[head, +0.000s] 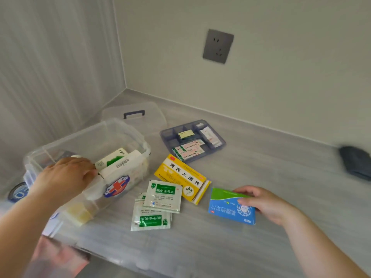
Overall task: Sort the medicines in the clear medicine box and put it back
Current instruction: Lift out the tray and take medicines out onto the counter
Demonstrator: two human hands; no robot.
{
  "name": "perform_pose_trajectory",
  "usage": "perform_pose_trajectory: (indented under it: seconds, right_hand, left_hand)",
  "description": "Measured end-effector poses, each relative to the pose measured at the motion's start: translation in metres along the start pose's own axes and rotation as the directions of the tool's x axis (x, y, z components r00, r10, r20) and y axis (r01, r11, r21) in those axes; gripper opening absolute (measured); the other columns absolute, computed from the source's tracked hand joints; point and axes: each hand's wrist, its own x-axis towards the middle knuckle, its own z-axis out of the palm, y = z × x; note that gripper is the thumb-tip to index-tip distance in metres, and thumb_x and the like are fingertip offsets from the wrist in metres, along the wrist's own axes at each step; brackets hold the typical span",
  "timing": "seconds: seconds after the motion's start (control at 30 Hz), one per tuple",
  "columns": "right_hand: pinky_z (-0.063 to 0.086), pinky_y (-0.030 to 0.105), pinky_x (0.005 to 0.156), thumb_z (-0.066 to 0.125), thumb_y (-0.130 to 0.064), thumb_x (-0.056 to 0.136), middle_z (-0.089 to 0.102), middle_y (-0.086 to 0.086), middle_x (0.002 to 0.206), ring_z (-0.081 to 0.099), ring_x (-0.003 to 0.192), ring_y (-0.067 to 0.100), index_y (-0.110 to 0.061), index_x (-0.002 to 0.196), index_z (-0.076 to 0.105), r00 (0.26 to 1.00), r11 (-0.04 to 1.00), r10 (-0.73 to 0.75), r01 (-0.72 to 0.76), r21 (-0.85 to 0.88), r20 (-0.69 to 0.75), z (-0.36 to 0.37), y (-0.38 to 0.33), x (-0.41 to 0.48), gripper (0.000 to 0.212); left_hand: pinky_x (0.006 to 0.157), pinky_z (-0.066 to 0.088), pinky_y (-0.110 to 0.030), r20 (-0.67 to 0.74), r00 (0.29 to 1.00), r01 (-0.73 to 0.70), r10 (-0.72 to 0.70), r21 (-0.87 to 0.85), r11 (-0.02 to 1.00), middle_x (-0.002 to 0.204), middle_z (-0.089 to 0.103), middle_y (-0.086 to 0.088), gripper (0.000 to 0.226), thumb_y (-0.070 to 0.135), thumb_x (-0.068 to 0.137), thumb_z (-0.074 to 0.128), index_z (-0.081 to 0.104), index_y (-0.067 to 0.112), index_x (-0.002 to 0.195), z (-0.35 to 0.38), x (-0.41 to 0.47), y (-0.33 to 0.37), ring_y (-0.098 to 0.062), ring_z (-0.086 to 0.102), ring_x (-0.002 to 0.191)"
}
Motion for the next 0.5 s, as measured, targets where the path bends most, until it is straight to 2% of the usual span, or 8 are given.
perform_pose_trajectory:
  seconds: [0.13, 0.23, 0.27, 0.33, 0.4, 0.5]
  right_hand:
    - [0.043, 0.003, 0.053, 0.053, 0.008, 0.082, 0.06, 0.012, 0.103, 0.054, 0.082, 0.017, 0.004, 0.115, 0.052, 0.994, 0.986, 0.018, -0.035, -0.165, -0.106, 0.0, 0.025, 0.005, 0.033]
    - [0.045, 0.018, 0.073, 0.061, -0.003, 0.081, 0.059, 0.014, 0.11, 0.053, 0.097, 0.021, -0.001, 0.116, 0.054, 0.984, 0.95, 0.002, -0.058, -0.308, -0.178, 0.004, 0.03, 0.011, 0.036]
    - [0.044, 0.025, 0.084, 0.063, -0.01, 0.08, 0.058, 0.013, 0.115, 0.051, 0.106, 0.023, -0.006, 0.116, 0.055, 0.979, 0.907, -0.013, -0.073, -0.415, -0.202, 0.005, 0.03, 0.013, 0.038]
    - [0.035, 0.029, 0.098, 0.066, -0.022, 0.078, 0.049, 0.011, 0.126, 0.04, 0.12, 0.025, -0.015, 0.119, 0.053, 0.972, 0.781, -0.037, -0.118, -0.614, -0.233, 0.005, 0.027, 0.016, 0.044]
    - [0.032, 0.03, 0.102, 0.066, -0.026, 0.077, 0.043, 0.009, 0.133, 0.032, 0.127, 0.026, -0.018, 0.125, 0.047, 0.965, 0.742, -0.05, -0.136, -0.656, -0.257, 0.007, 0.021, 0.017, 0.052]
    - [0.03, 0.032, 0.105, 0.066, -0.025, 0.078, 0.042, 0.009, 0.137, 0.032, 0.129, 0.025, -0.016, 0.126, 0.046, 0.945, 0.809, -0.171, -0.027, -0.587, -0.28, 0.014, 0.006, 0.023, 0.052]
  left_hand:
    - [0.096, 0.04, -0.048, -0.021, 0.999, 0.029, -0.03, -0.045, 0.999, 0.118, 0.066, -0.008, 0.022, 0.024, 0.083, 0.058, 0.067, 0.014, 0.101, 0.003, 0.001, -0.002, -0.035, 0.052, 0.114]
    - [0.097, 0.041, -0.05, 0.012, 0.999, 0.048, -0.047, -0.042, 0.998, 0.115, 0.066, -0.009, 0.022, 0.026, 0.082, 0.059, 0.068, 0.014, 0.098, 0.004, 0.003, -0.003, -0.036, 0.051, 0.113]
    - [0.096, 0.041, -0.05, 0.02, 0.998, 0.055, -0.054, -0.045, 0.997, 0.114, 0.066, -0.009, 0.022, 0.028, 0.083, 0.058, 0.067, 0.015, 0.098, 0.003, 0.003, -0.004, -0.036, 0.051, 0.113]
    - [0.096, 0.042, -0.049, 0.023, 0.998, 0.062, -0.061, -0.048, 0.997, 0.114, 0.066, -0.007, 0.023, 0.032, 0.083, 0.056, 0.067, 0.018, 0.097, 0.002, 0.002, -0.003, -0.034, 0.05, 0.113]
    - [0.097, 0.042, -0.047, 0.02, 0.998, 0.063, -0.062, -0.048, 0.997, 0.115, 0.066, -0.005, 0.024, 0.035, 0.084, 0.054, 0.066, 0.02, 0.099, 0.0, 0.0, -0.002, -0.031, 0.049, 0.115]
    - [0.096, 0.043, -0.045, 0.005, 0.998, 0.057, -0.057, -0.061, 0.997, 0.116, 0.066, -0.004, 0.024, 0.034, 0.084, 0.054, 0.066, 0.019, 0.1, -0.002, -0.003, 0.0, -0.03, 0.05, 0.114]
